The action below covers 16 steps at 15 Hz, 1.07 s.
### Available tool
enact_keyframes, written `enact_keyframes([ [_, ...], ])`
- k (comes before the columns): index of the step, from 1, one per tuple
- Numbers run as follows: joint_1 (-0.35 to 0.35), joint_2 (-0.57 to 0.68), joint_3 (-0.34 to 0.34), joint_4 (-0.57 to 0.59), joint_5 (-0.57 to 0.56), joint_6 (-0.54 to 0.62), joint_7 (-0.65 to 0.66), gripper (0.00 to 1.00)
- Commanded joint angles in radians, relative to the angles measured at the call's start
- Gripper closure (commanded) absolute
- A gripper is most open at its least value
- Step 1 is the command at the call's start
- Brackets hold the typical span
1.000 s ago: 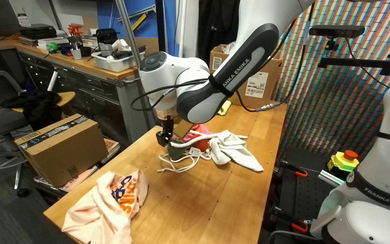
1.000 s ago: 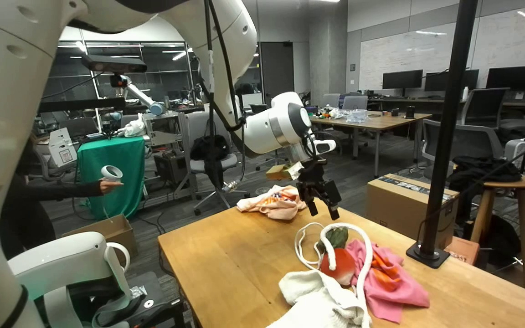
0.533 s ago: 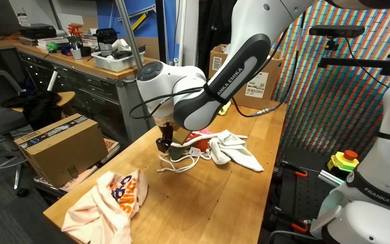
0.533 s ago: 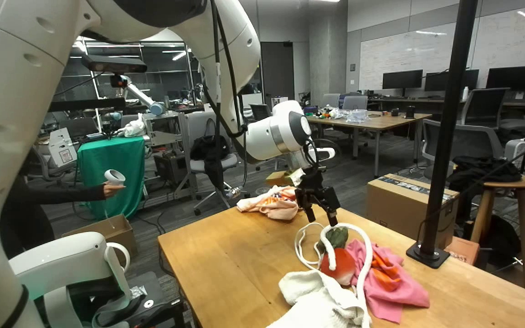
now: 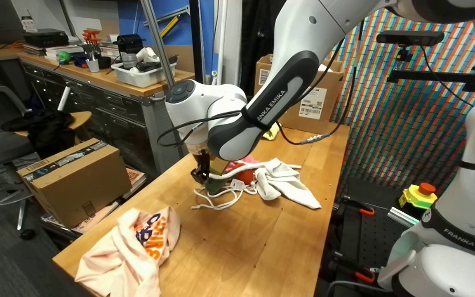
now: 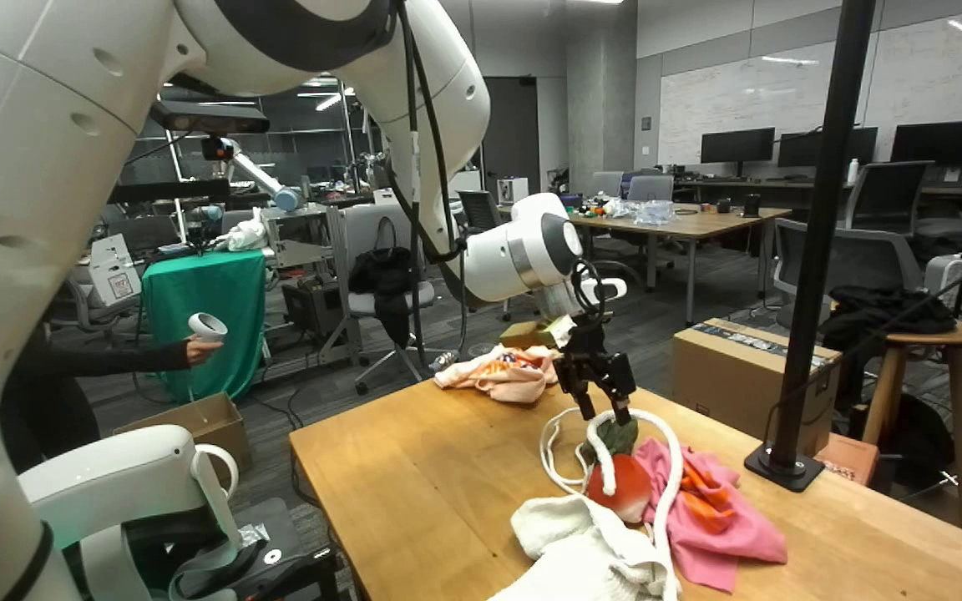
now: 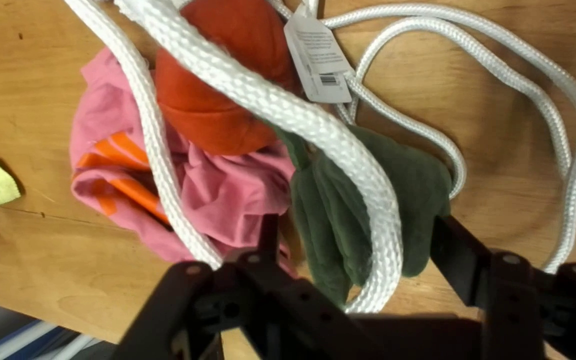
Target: Separate the things on the heap
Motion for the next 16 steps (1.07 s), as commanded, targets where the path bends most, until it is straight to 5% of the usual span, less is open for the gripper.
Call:
enact_keyframes([
  [1,0.021,0.017,-0.031,0.042,0.012,-0.022,-0.037,0.51],
  [6,0.021,0.007,-0.032,0.045,0.017,-0.027,-0.056,0.83],
  [9,0.024,0.007,-0.036,0.044,0.012,-0.029,-0.059,0.89],
  [16,0.05,-0.069,-0.078,0.004,-0.062,-0.063,-0.032,0.85],
])
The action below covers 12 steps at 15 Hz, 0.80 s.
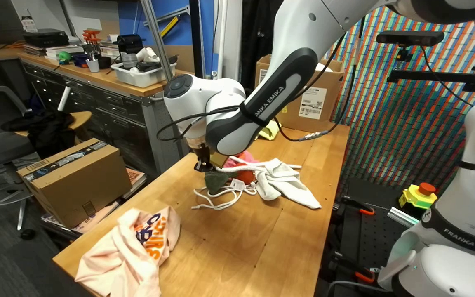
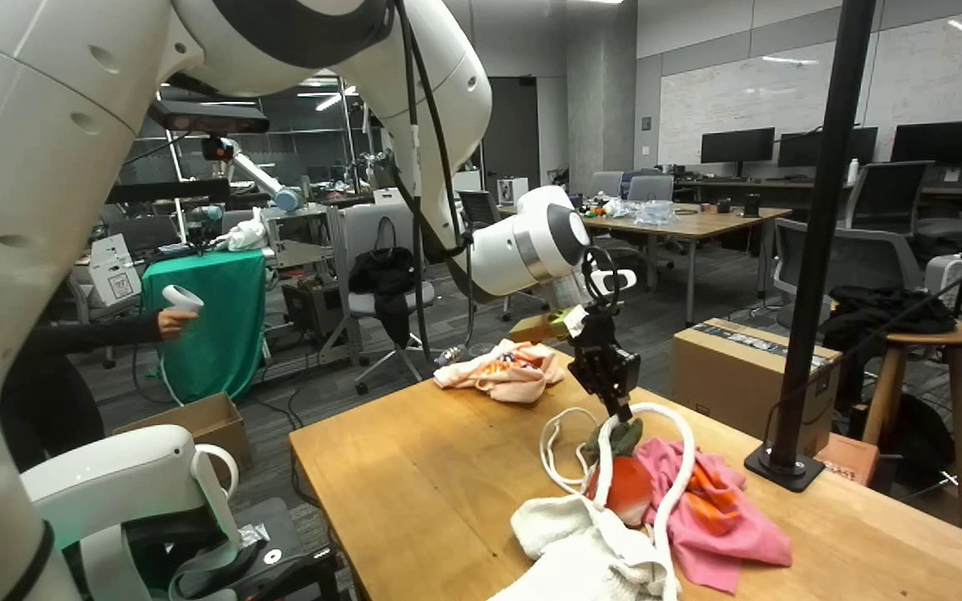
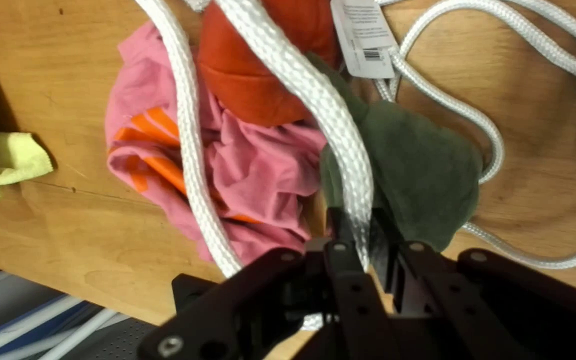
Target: Separate the things on the heap
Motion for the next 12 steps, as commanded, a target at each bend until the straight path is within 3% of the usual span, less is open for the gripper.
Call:
enact_keyframes([
  [1,0.035,-0.092,-0.052,-0.036,-0.069,-0.044,0.011,0.86],
  [6,0.017,-0.237,-0.061,-0.111,-0.228,-0.129,0.051,0.86],
  [12,-0.075,-0.41,-0.035,-0.208,-0.389,-0.222,0.129,0.86],
])
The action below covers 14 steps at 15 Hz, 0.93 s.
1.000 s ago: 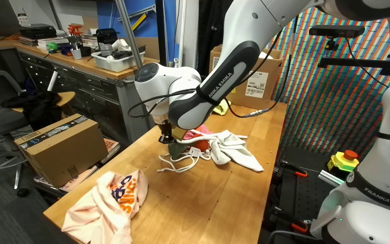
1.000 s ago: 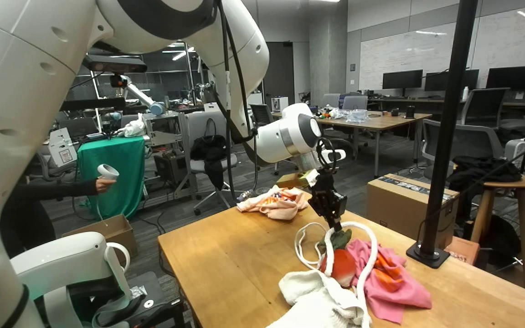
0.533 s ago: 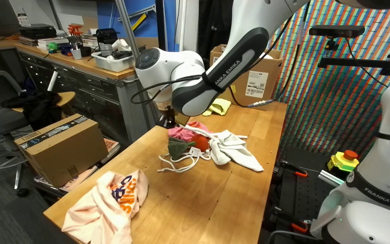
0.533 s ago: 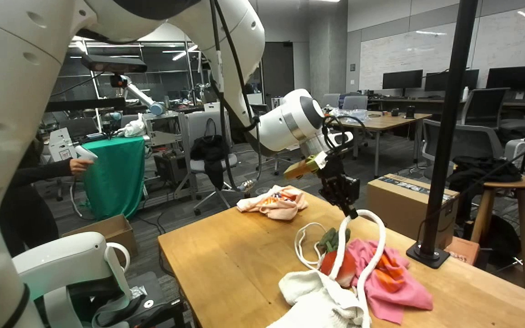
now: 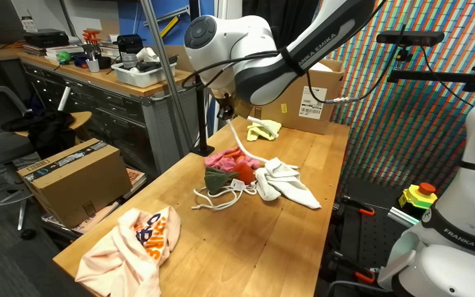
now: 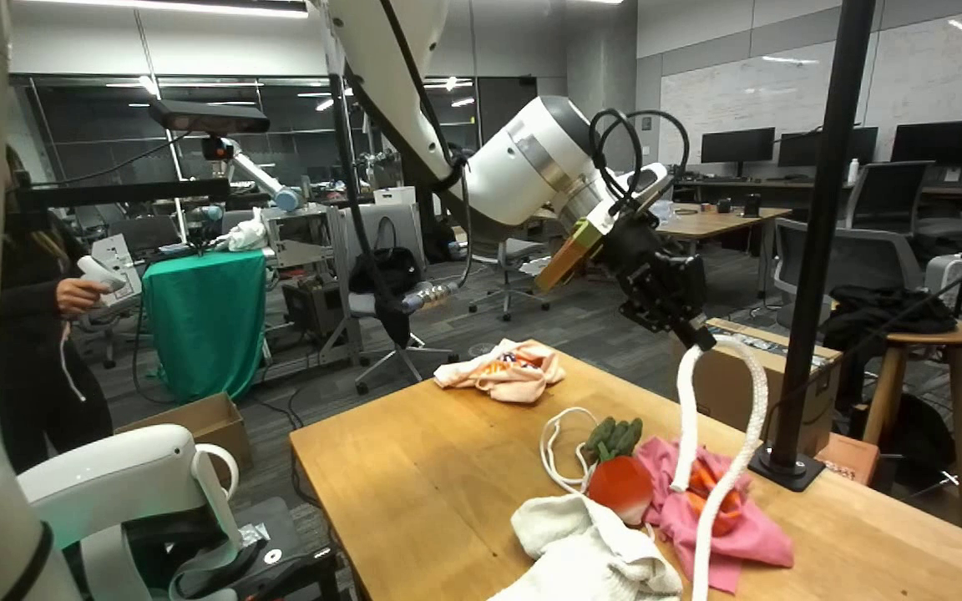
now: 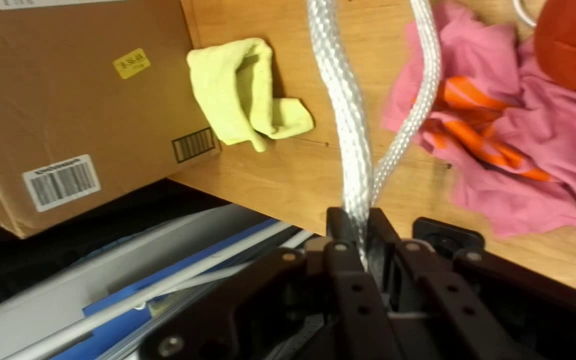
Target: Separate the things on the heap
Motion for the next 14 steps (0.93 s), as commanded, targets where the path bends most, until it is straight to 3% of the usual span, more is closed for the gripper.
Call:
enact_keyframes([
  [1,-0.067,-0.128,0.017,-0.087,-0.099,-0.041,0.063,0.85],
  [7,-0.197,-0.214,0.01,-0.139,-0.198,-0.083,0.132,0.86],
  [14,-0.309,-0.202,-0.013,-0.166,-0.305,-0.143,0.23,0.86],
])
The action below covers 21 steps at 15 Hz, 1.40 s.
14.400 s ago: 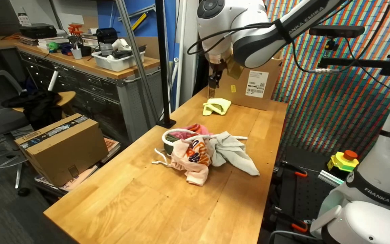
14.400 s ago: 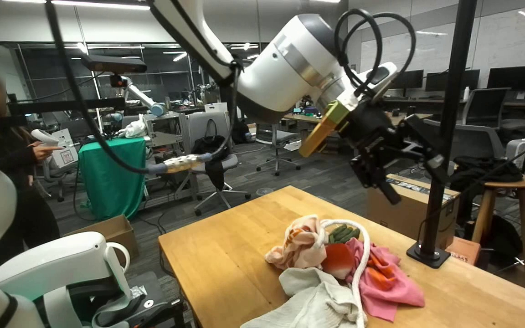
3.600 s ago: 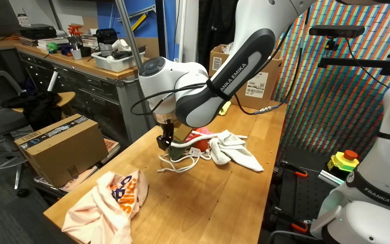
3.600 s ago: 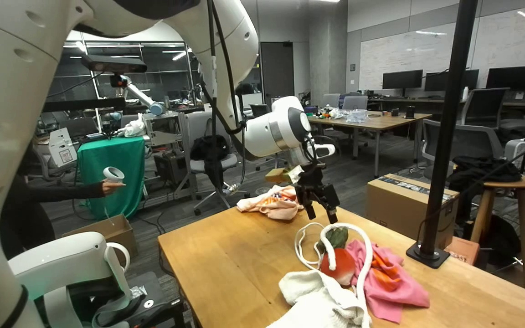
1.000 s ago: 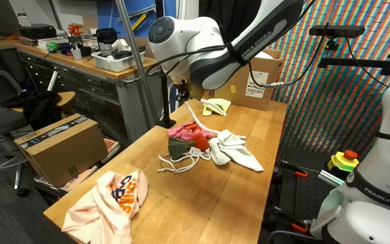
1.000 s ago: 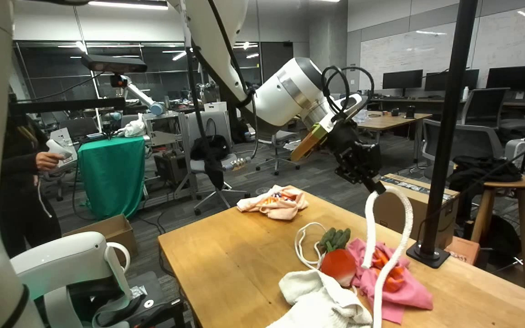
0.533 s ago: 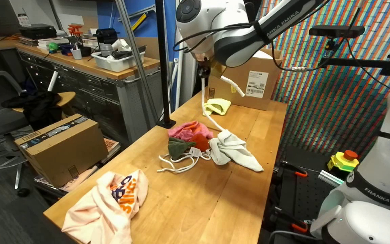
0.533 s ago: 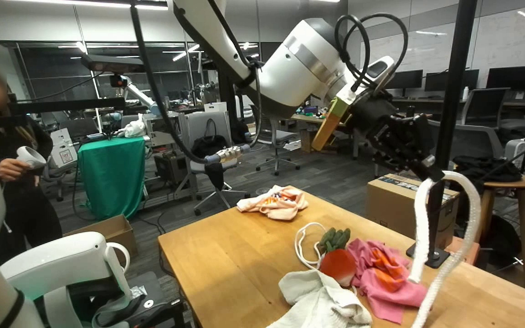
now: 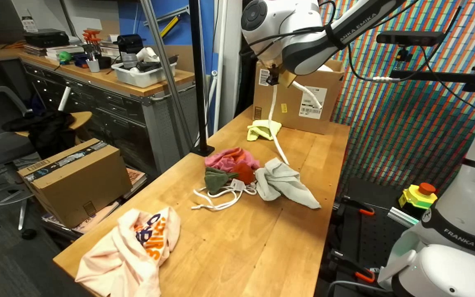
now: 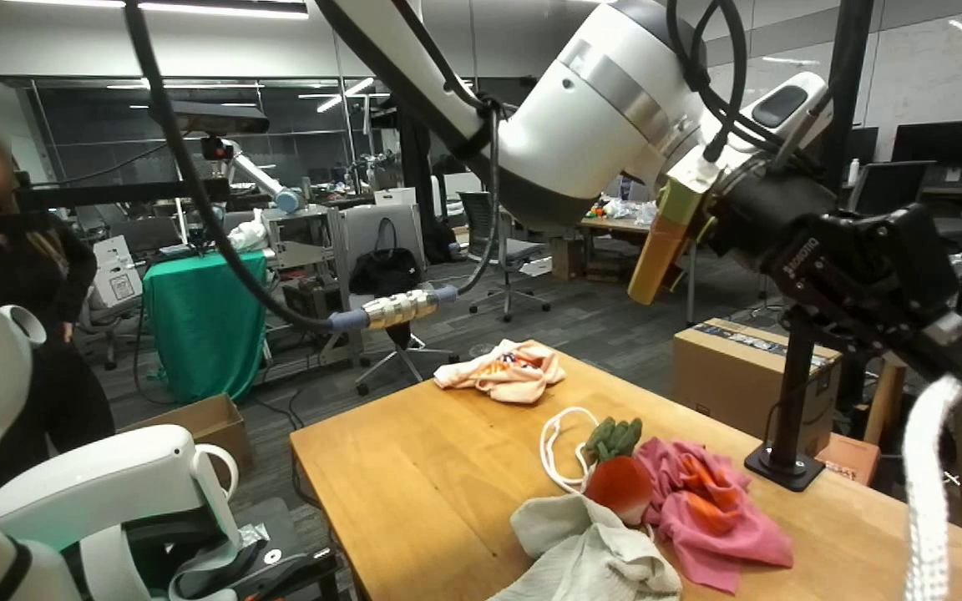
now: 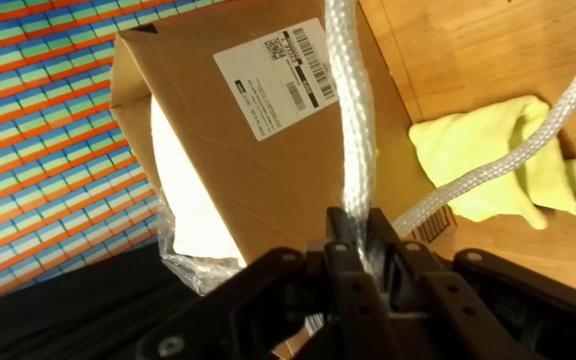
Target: Separate the things on the heap
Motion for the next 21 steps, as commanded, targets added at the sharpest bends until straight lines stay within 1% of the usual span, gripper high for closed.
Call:
enact_keyframes([
  [1,-0.04,-0.002,-0.011,-0.02,-0.071,-0.047,0.076,0.85],
  [7,-0.108,0.057,-0.055,-0.002,-0.177,-0.134,0.23,0.86],
  [8,-0.118,0.069,-0.061,0.004,-0.174,-0.143,0.242,0.84],
  [12,-0.139,0.117,-0.077,0.021,-0.203,-0.221,0.305,0.86],
  [16,-0.145,0.165,-0.076,0.026,-0.215,-0.294,0.32,0.85],
  [21,-0.143,0.227,-0.067,0.033,-0.208,-0.318,0.32,0.85],
])
